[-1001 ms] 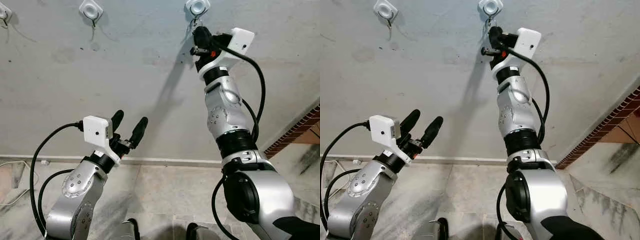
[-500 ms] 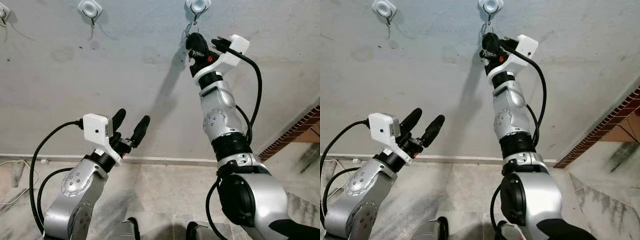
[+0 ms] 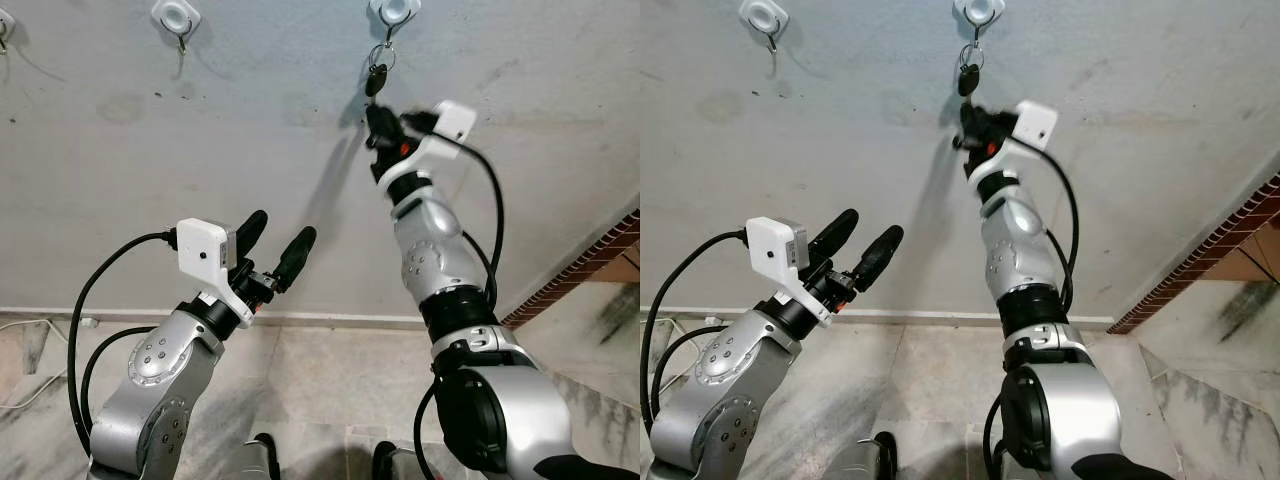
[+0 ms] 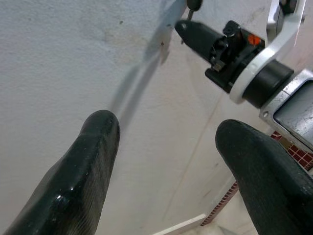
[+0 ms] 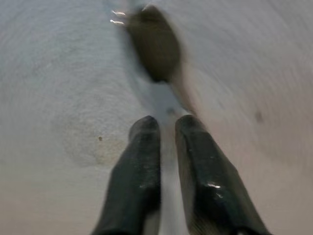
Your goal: Hang keys on a hook
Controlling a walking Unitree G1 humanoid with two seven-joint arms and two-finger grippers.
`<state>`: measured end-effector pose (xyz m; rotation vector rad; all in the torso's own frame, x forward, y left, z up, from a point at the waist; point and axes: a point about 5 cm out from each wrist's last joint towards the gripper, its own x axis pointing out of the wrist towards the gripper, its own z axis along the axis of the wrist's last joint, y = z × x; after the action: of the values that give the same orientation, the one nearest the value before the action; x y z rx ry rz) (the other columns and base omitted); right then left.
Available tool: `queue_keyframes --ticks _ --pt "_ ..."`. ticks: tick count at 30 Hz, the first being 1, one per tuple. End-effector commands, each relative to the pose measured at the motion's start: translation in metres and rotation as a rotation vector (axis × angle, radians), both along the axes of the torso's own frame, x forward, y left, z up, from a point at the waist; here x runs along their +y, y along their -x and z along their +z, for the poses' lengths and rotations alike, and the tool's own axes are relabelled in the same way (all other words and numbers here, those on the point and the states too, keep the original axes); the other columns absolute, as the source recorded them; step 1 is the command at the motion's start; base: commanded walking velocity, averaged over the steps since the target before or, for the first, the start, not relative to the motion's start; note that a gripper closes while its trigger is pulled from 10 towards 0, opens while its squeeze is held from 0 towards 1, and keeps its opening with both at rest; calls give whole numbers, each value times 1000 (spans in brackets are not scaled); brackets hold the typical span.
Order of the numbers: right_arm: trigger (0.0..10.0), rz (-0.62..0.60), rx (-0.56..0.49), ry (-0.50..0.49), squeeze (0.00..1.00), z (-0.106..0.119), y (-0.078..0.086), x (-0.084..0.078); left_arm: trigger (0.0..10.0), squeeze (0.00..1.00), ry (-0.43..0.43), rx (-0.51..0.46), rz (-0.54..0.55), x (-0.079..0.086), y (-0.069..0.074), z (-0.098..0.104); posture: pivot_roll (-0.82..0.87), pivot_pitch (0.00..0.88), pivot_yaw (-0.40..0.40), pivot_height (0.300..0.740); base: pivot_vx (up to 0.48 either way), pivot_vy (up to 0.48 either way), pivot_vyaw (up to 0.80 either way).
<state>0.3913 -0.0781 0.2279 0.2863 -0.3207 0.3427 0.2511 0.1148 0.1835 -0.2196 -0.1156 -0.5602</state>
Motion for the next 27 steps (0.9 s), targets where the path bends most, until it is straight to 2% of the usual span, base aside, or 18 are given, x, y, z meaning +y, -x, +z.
queue_keyframes --ticks 1,2,10,14,15,17,19,21,22,27 --pt "10000 -5 -79 74 1000 10 4 6 10000 0 1 -4 -17 -4 2 1 198 227 44 740 0 0 0" --pt "10000 -14 -113 134 1000 10 7 7 10000 0 2 -7 -27 -6 1 2 190 222 39 740 0 0 0" --pt "10000 -52 -121 230 1000 -3 13 -2 10000 0 7 -25 -28 -7 -4 3 158 199 21 740 0 0 0" --pt "10000 -103 -69 348 1000 -35 24 -18 10000 0 24 -44 -21 -10 -9 4 112 164 -2 740 0 0 0" --pt "10000 -103 -69 348 1000 -35 24 -18 10000 0 24 -44 -21 -10 -9 4 112 164 -2 740 0 0 0" --pt "10000 -114 -31 394 1000 -53 30 -25 10000 0 36 -58 -24 -13 -12 6 92 151 -9 740 0 0 0" --pt "10000 -114 -31 394 1000 -53 30 -25 10000 0 36 -58 -24 -13 -12 6 92 151 -9 740 0 0 0" --pt "10000 -113 19 438 1000 -74 39 -31 10000 0 47 -71 -32 -16 -15 9 68 134 -13 740 0 0 0" --pt "10000 -113 19 438 1000 -74 39 -31 10000 0 47 -71 -32 -16 -15 9 68 134 -13 740 0 0 0" --pt "10000 -101 113 502 1000 -110 60 -45 10000 0 50 -71 -60 -21 -20 6 37 107 -6 740 0 0 0"
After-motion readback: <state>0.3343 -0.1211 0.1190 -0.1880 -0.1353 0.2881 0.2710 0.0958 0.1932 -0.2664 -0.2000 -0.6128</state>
